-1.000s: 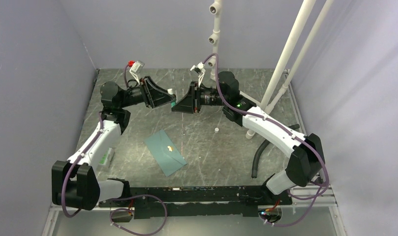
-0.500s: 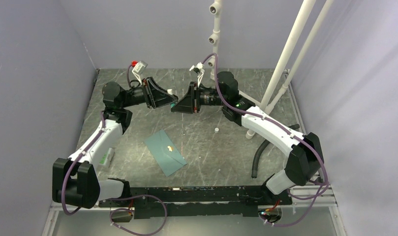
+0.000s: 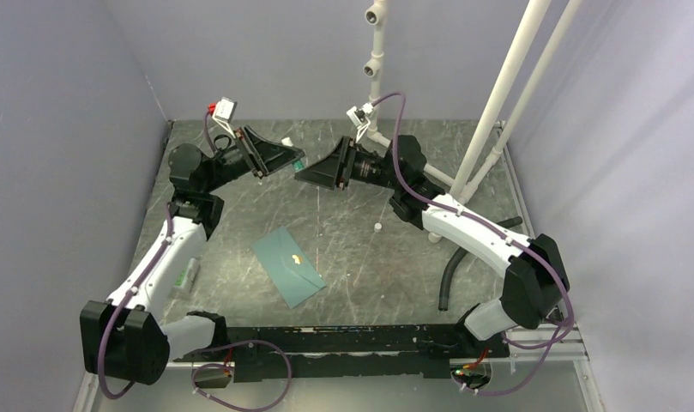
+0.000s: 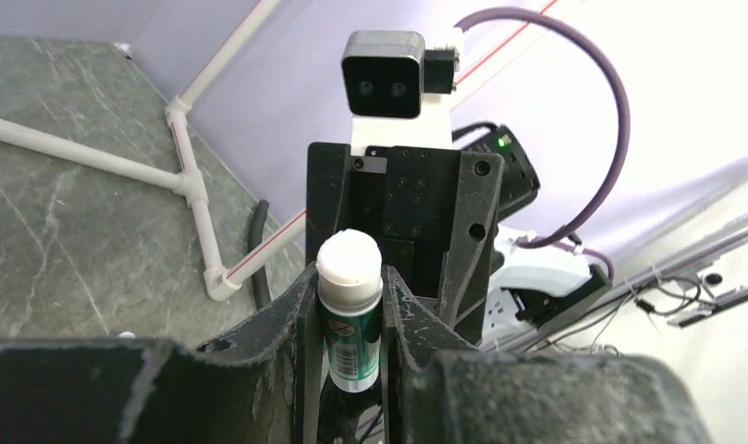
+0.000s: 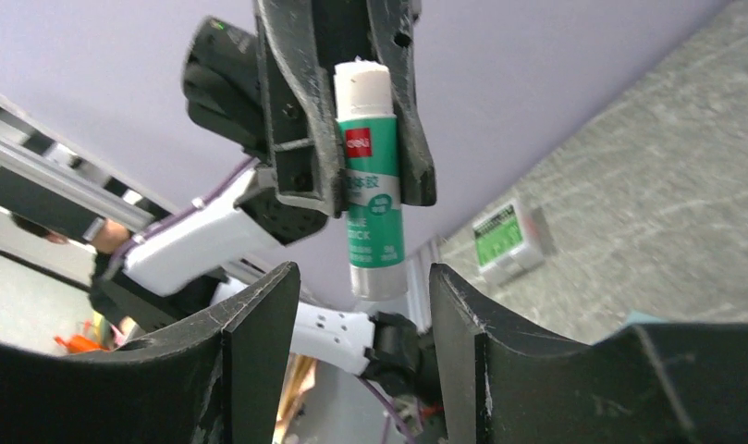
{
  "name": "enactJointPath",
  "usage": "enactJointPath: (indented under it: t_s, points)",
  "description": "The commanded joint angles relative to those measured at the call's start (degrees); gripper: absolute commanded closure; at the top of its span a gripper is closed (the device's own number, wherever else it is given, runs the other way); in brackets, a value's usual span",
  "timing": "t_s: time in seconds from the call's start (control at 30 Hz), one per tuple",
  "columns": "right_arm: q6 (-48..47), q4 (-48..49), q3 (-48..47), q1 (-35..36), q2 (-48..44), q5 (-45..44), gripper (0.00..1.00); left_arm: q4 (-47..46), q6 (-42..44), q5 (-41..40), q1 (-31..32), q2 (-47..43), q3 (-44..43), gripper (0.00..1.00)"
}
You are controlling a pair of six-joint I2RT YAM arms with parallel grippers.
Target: Place the letter into the envelope and seal it
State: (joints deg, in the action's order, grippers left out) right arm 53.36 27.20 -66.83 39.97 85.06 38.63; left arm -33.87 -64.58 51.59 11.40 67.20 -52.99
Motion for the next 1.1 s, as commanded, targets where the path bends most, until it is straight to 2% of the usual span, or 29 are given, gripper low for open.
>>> enactJointPath:
  t_s: [0.0, 0.17, 0.37, 0.47, 0.57, 0.73, 0.8, 0.93, 1.07]
  points:
    - [10.46, 13.80, 0.60, 0.29, -1.71, -2.21, 0.45, 0.12, -5.41, -6.40, 0.29, -2.70, -1.81, 0.98]
    - [13.74, 17.13, -1.33, 0.55, 0.56, -0.35, 0.64, 3.03, -6.35, -7.58, 0.29, -3.92, -3.15, 0.98]
    - [9.52, 11.39, -3.44, 0.73, 1.09, -1.32, 0.87, 6.14, -5.22, -7.73, 0.29, -4.49, -4.09, 0.98]
    - [4.07, 5.68, -5.25, 0.77, 1.17, -2.37, 0.94, 9.02, -4.23, -8.71, 0.29, -4.82, -4.19, 0.98]
    - [-8.49, -5.81, -8.56, 0.86, 1.27, -5.27, 1.00, 15.57, -1.93, -10.82, 0.29, -5.11, -5.69, 0.98]
    - [-36.57, -23.63, -14.52, 2.26, 3.01, -18.88, 1.00, 38.74, 4.05, -17.74, 0.29, -3.84, -12.95, 0.97]
    - [-44.85, -28.70, -17.86, 3.87, 4.71, -26.30, 1.00, 44.72, 4.57, -19.80, 0.29, -2.65, -16.15, 0.98]
    - [-56.96, -35.78, -26.69, 9.14, 9.89, -44.10, 1.00, 54.83, 5.24, -23.67, 0.29, 0.55, -21.98, 0.98]
    - [-61.92, -37.15, -31.55, 13.75, 14.16, -60.82, 1.00, 57.94, 5.62, -25.90, 0.29, 1.93, -23.64, 0.98]
